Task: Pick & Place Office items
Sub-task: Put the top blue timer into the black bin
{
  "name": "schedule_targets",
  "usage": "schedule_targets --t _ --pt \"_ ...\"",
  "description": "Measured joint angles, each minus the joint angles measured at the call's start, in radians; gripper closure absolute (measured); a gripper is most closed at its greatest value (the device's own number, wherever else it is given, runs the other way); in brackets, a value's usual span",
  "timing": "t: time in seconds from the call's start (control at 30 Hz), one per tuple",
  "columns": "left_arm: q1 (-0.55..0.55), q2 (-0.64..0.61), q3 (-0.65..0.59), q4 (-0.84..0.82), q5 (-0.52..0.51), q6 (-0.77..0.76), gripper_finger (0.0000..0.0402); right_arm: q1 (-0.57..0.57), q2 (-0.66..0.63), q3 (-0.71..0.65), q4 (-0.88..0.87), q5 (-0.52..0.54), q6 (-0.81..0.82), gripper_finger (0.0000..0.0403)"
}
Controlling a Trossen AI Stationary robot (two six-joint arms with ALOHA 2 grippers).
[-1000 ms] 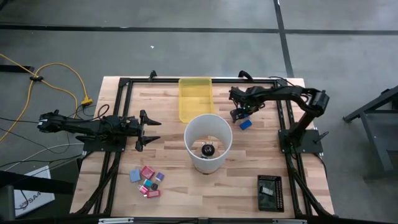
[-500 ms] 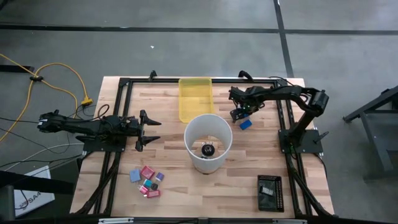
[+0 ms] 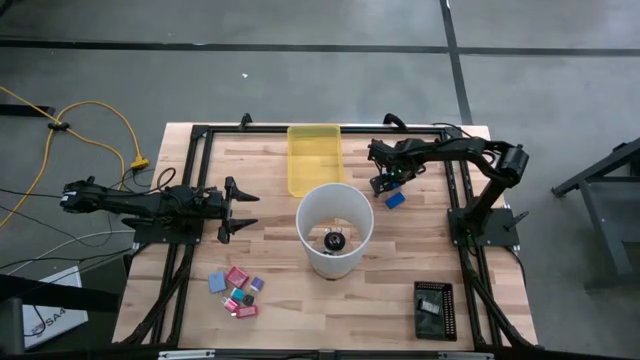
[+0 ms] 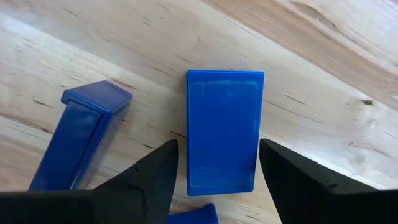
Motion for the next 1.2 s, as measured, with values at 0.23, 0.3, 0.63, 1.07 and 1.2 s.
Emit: schedule_targets --t 0.23,0.3,0.63,1.07,1.2 --pt "0.000 0.000 0.000 0.000 0.000 0.000 0.0109 0.000 0.000 -0.001 -0.001 -0.002 0.000 0.0237" --pt "0.000 0.000 0.000 0.000 0.000 0.000 0.0109 0.000 0.000 -0.001 -0.001 -0.002 0.000 0.0248" --pt "0.000 0.000 0.000 0.000 0.000 0.000 0.0109 0.000 0.000 -0.001 -0.004 -0.004 0.004 0.0242" --pt "0.000 0.000 0.000 0.000 0.000 0.000 0.0109 -0.016 -0.087 -0.003 -0.034 -0.005 0.005 0.0257" --pt "0.000 0.000 0.000 0.000 0.000 0.000 0.0109 -0.016 -0.152 -0.003 -0.060 -0.006 0.005 0.0257"
